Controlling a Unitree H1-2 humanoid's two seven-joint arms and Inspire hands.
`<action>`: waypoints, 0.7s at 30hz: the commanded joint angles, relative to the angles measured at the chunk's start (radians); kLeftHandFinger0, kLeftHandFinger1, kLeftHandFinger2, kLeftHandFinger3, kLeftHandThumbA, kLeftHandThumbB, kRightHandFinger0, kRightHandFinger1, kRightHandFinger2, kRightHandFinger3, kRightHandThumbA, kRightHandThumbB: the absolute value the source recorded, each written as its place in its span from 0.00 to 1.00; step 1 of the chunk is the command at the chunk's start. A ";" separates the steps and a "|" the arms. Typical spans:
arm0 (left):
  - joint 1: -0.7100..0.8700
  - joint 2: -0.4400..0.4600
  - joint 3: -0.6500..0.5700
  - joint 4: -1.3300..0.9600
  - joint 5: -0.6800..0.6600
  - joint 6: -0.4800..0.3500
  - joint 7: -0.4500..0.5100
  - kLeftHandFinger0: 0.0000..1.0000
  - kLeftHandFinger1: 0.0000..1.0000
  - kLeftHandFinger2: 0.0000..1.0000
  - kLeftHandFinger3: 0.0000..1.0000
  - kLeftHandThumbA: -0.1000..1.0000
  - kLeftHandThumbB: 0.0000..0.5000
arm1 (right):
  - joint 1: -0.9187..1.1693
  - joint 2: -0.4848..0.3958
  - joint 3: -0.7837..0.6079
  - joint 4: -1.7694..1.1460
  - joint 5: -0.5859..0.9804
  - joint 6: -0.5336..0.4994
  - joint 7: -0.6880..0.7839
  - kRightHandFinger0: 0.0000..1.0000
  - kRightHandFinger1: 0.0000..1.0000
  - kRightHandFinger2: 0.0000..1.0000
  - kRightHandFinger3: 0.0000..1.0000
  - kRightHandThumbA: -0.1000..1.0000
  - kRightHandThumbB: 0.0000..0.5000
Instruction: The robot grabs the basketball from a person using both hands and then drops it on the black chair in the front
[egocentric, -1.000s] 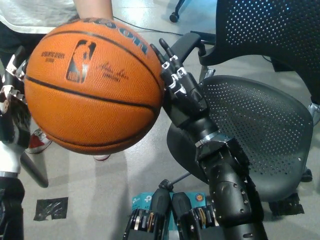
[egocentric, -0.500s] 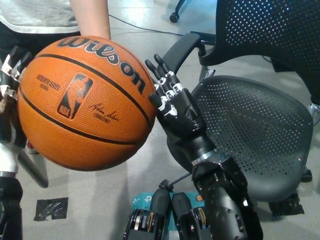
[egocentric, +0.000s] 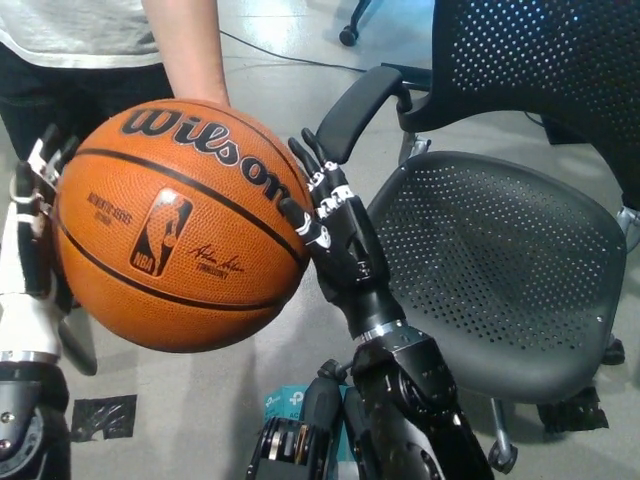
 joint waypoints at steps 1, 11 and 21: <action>-0.107 -0.014 -0.235 -0.060 0.162 0.050 -0.110 1.00 1.00 1.00 1.00 1.00 0.32 | -0.067 0.116 0.182 0.067 -0.271 -0.146 -0.117 1.00 1.00 1.00 1.00 1.00 0.32; -0.120 0.046 -0.282 0.008 0.232 -0.144 -0.055 1.00 1.00 1.00 1.00 1.00 0.33 | -0.104 0.116 0.164 -0.021 -0.270 -0.046 -0.141 1.00 1.00 1.00 1.00 1.00 0.39; -0.209 -0.008 -0.289 0.000 0.254 -0.092 -0.008 1.00 1.00 1.00 1.00 1.00 0.39 | -0.175 0.082 0.135 -0.103 -0.182 0.055 -0.124 1.00 1.00 1.00 1.00 1.00 0.51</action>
